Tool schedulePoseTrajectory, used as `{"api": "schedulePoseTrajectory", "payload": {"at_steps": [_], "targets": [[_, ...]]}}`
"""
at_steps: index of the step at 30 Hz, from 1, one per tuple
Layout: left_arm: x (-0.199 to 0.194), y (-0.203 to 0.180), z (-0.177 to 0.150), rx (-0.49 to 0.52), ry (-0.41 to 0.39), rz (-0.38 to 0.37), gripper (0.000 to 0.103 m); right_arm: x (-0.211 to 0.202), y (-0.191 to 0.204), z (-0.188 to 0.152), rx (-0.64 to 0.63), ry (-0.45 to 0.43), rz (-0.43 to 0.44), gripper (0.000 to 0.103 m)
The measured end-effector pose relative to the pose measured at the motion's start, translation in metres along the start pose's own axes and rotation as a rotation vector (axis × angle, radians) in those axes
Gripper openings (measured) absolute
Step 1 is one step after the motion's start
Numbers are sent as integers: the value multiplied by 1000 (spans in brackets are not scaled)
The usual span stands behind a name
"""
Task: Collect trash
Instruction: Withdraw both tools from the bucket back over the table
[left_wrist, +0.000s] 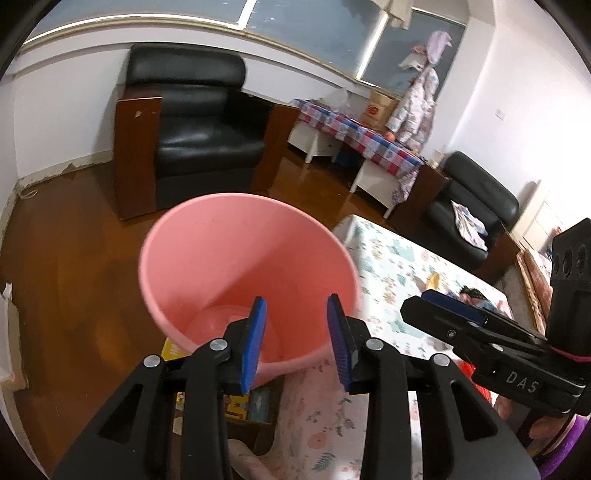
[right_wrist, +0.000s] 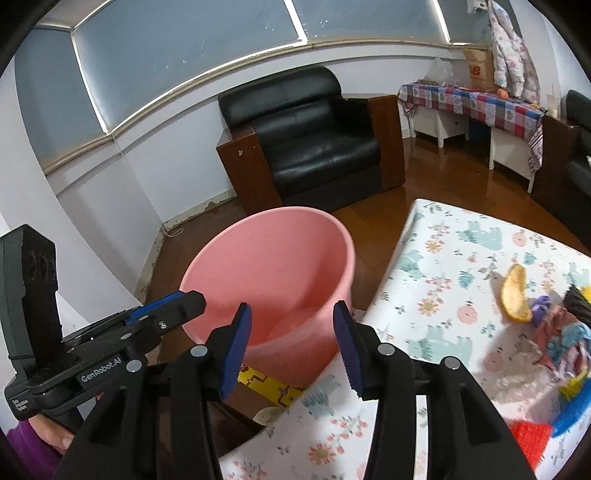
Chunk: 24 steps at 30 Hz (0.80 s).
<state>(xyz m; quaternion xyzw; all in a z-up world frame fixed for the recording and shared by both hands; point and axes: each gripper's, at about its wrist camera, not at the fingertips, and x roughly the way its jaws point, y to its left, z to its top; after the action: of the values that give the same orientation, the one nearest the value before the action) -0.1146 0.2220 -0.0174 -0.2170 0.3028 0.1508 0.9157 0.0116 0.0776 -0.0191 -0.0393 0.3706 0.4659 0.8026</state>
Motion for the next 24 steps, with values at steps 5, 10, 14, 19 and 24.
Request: {"api": "schedulePoseTrajectory", "payload": {"at_steps": [5,10,14,19,24], "targets": [[1,-28,-7,52,9,-20,34,-27,-12,-17,-9,-19,-48,46],[3,-54,-15,101,23,-33,34,-59,-34,-42,14,-33,-113,46],[6,-73,-23,129,43,-62,34,-84,-56,-58,58,-51,-182,46],[8,-99,-33,154,50,-87,34,-113,-92,-77,130,-73,-280,47],[13,-120,-42,192,71,-129,34,-130,-128,-94,221,-78,-352,50]]}}
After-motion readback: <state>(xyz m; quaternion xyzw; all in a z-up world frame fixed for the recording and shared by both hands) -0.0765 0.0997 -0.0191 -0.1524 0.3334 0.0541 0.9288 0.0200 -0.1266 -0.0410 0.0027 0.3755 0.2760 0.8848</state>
